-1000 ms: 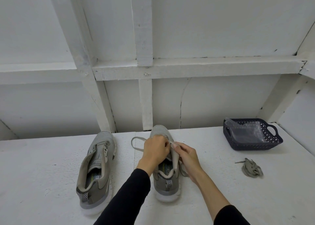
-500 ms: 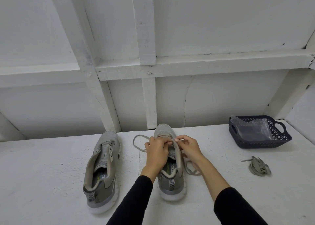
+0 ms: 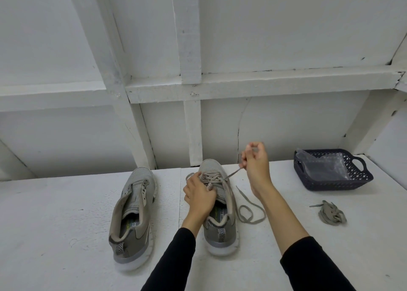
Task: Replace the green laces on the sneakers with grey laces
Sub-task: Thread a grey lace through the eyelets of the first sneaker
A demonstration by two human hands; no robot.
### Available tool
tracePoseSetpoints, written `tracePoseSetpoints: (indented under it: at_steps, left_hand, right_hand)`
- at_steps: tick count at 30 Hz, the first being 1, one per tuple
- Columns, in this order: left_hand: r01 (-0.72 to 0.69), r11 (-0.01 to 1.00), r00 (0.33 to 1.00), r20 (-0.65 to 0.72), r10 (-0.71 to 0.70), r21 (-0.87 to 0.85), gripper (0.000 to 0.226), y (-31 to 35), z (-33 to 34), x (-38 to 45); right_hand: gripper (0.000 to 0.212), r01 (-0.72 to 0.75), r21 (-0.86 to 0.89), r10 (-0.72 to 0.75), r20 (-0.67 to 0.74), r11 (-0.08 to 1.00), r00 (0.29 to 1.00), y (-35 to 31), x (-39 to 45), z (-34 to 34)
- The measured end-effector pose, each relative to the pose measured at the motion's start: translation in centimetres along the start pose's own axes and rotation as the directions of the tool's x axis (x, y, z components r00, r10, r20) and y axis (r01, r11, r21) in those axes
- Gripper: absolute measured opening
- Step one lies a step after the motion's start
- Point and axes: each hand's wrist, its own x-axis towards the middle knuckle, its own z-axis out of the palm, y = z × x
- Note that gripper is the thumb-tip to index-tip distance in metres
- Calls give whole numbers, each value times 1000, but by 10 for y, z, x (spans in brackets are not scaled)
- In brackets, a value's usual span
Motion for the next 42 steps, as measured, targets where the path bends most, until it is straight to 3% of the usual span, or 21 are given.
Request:
tracePoseSetpoints:
  at_steps: [2,4,6,8,12,14,16,17,18,21,24,25,26,28,30,32,34,37,39,41,42]
  left_hand:
    - [35,999,999,-28,-36,-42,67,0,-1,-1]
    - [53,996,998,-27,-55,-76,71,-1,-1,0]
    - [66,992,998,-13,-67,-107,73,-1,0,-1]
    - [79,987,997,-1,-80,-140,75,-1,0,-1]
    - [146,975,989,51,-140,-167,80,-1,-1,-1]
    - [174,968,984,65,-164,-183,79,-2,-2,-1]
    - [182,964,983,62,-173,-193,78,-3,-2,0]
    - [180,965,983,57,-172,-192,77,-3,-1,0]
    - [177,965,984,53,-170,-192,75,-2,-1,-1]
    - [169,966,986,42,-164,-196,64,-3,1,0]
    - [156,969,987,7,-158,-193,52,-4,2,2]
    - [156,969,987,-11,-161,-194,50,-5,3,3]
    - [153,969,986,-29,-161,-194,49,-5,3,2]
    - [127,973,987,-69,-142,-190,51,-5,3,2]
    - [79,977,991,-90,-98,-200,51,-7,3,2]
    - [63,965,993,-78,-85,-254,53,-6,2,0]
    - [50,960,995,-75,-73,-277,51,-7,3,0]
    - [27,957,996,-71,-50,-288,43,-7,3,-1]
    - [23,949,996,-80,-50,-316,43,-7,4,-1]
    - [6,944,994,-100,-41,-330,41,-7,4,-2]
    - [2,945,994,-106,-39,-327,40,-7,4,-2]
  right_hand:
    - [12,119,-376,-93,87,919,992,1,-1,-7]
    - [17,181,-686,-13,242,705,970,19,-4,-15]
    - [21,196,-823,133,311,533,941,46,-10,-22]
    - [22,150,-820,193,301,552,934,57,-20,-24]
    - [30,62,-570,115,269,820,956,34,-27,-19]
    - [28,-56,-192,101,231,980,968,7,-26,-16]
    - [26,-117,204,78,187,972,979,-15,-22,-16]
    - [25,-93,278,56,138,956,989,-22,-20,-16]
    - [26,-35,223,20,70,974,997,-24,-19,-17]
    - [27,94,-293,-95,13,952,995,-8,-17,-23]
    - [26,126,-793,96,226,596,969,23,-26,-31]
    - [28,148,-867,183,262,476,947,33,-28,-32]
    - [28,147,-885,242,276,442,930,38,-30,-32]
    - [29,84,-809,294,306,582,905,43,-31,-30]
    - [29,-29,-601,262,304,799,916,37,-29,-27]
    - [30,-125,-344,218,245,931,945,20,-27,-26]
    - [27,-172,-32,174,202,985,964,2,-24,-26]
    - [25,-193,391,134,172,900,976,-6,-19,-30]
    - [24,-142,296,112,114,945,987,1,-23,-29]
    - [21,-43,-95,48,54,995,997,17,-27,-29]
    - [17,16,-306,7,74,952,997,27,-28,-30]
